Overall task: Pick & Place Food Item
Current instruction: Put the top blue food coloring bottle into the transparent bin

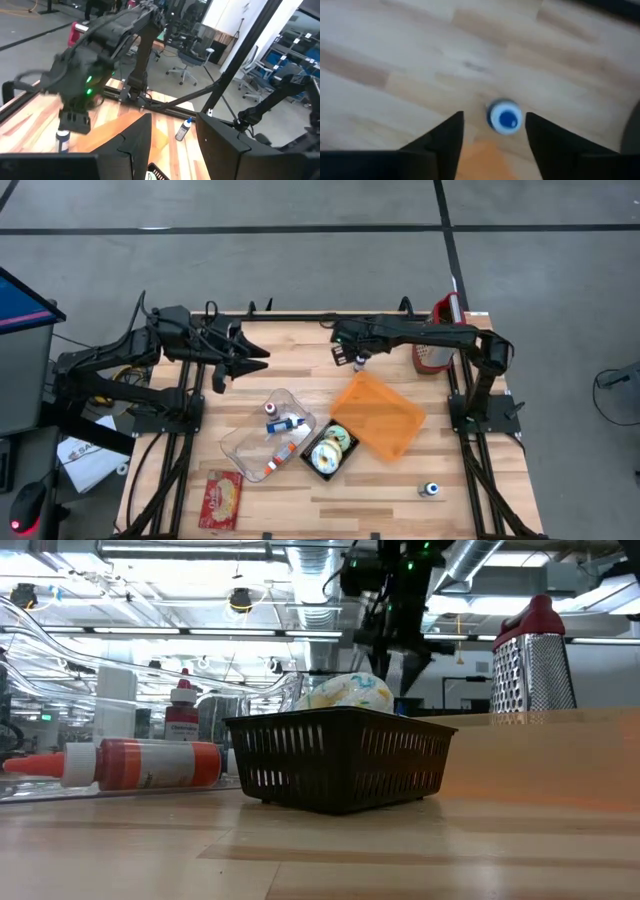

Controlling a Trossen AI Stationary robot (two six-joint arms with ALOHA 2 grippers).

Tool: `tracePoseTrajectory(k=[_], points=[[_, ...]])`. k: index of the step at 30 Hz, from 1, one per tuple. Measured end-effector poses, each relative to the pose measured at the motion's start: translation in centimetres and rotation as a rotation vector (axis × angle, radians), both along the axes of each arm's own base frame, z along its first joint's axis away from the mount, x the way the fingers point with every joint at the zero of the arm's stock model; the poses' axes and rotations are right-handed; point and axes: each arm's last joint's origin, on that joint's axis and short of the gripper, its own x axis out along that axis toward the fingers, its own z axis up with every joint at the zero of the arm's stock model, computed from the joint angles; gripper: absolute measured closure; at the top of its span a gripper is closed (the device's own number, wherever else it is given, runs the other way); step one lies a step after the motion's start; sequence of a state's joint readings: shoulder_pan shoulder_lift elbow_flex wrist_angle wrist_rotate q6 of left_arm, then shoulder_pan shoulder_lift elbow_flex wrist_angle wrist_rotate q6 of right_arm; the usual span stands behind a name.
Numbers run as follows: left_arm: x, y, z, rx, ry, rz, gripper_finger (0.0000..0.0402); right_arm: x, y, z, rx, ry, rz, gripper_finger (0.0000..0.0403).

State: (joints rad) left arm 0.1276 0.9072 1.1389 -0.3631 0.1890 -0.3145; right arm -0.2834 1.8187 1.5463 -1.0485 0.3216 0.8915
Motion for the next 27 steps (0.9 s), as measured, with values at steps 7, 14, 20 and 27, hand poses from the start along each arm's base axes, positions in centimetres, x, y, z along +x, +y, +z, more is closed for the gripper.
tracePoseTrajectory(k=[7,14,20,27], points=[[0.1,-0.4,0.1,-0.008,-0.013,-0.023,0.0252,-1.1,-0.5,-2.3,0.080,0.048,-0.052,0.0158],[0.1,-0.6,0.1,-0.027,-0.011,-0.029,0.0252,-0.8,-0.8,-3.4,0.094,-0.009,-0.038,0.0158],[0.1,-0.6,0.1,-0.032,-0.011,-0.028,0.0252,-1.2,-1.3,-4.5,0.108,-0.013,-0.046,0.0158],[0.1,-0.6,0.1,-0.032,-0.010,-0.018,0.0252,-1.2,-1.3,-5.0,0.105,-0.024,-0.042,0.0164]])
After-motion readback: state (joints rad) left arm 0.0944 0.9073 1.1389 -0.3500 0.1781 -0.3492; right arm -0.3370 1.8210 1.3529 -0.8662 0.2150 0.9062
